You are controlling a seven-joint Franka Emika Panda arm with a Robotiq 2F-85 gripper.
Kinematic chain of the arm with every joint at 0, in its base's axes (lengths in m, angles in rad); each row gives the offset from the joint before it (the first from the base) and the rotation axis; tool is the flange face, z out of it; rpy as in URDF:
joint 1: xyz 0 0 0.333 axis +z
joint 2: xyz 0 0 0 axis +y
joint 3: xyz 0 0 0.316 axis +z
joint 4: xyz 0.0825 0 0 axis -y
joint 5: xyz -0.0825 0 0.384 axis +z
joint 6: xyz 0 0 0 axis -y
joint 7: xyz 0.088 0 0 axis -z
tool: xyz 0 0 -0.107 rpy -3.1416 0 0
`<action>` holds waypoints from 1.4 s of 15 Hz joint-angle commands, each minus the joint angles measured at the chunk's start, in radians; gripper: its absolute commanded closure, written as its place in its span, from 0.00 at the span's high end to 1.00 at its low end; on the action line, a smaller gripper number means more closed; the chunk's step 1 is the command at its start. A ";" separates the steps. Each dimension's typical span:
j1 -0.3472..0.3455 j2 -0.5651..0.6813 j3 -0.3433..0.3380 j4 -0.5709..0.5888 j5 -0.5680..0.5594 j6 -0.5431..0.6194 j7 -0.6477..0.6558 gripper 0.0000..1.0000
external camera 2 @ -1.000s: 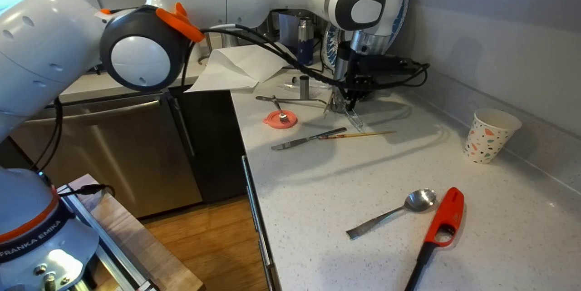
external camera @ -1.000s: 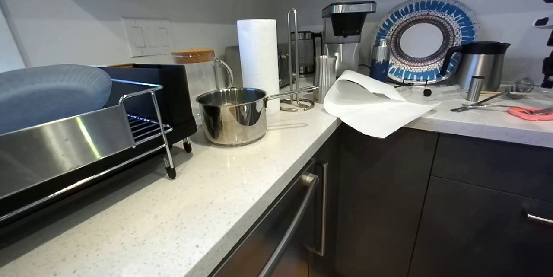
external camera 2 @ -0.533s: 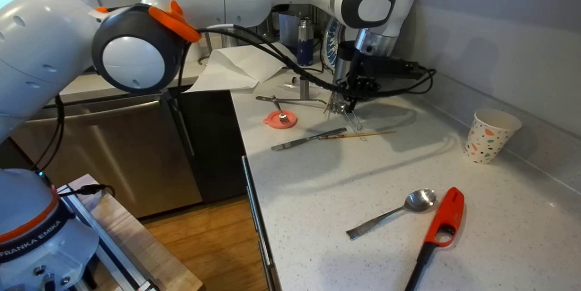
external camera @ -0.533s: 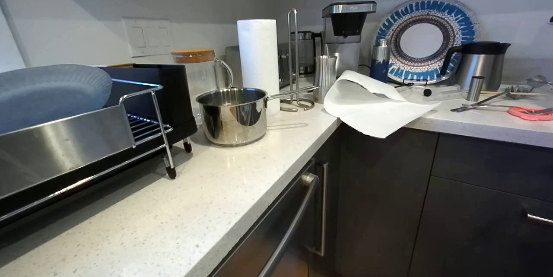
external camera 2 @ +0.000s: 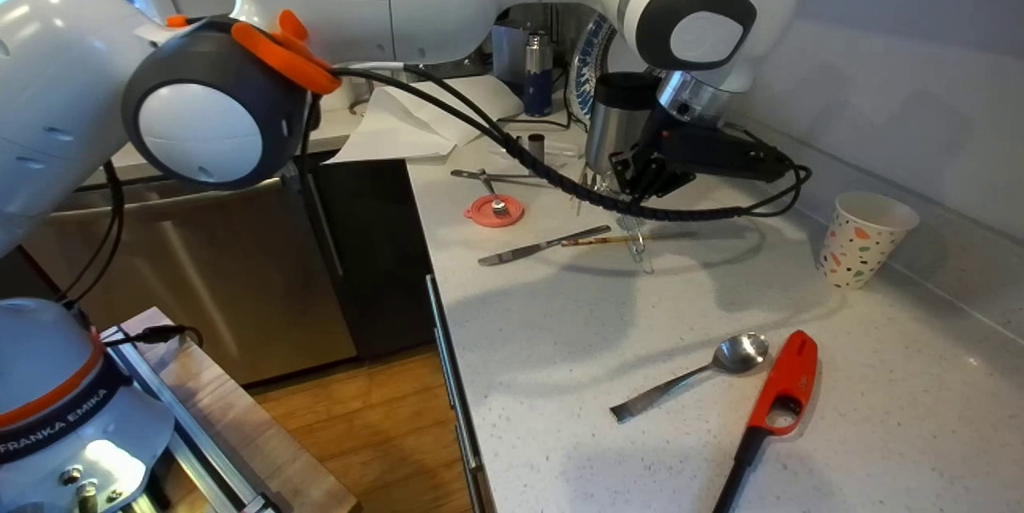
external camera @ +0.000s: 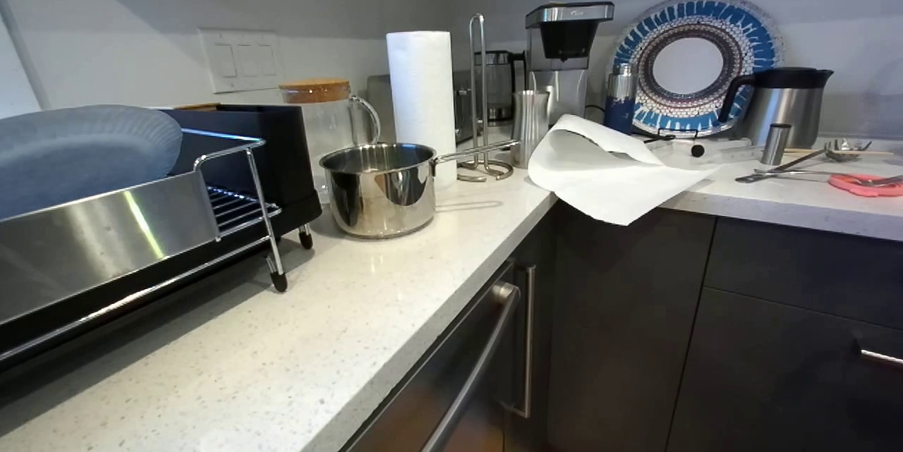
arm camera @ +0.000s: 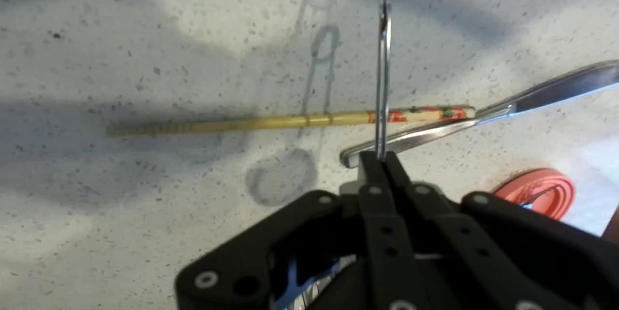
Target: Place the strainer on the spoon on the right
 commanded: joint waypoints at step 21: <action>-0.160 0.030 -0.070 0.003 0.102 0.152 0.769 0.01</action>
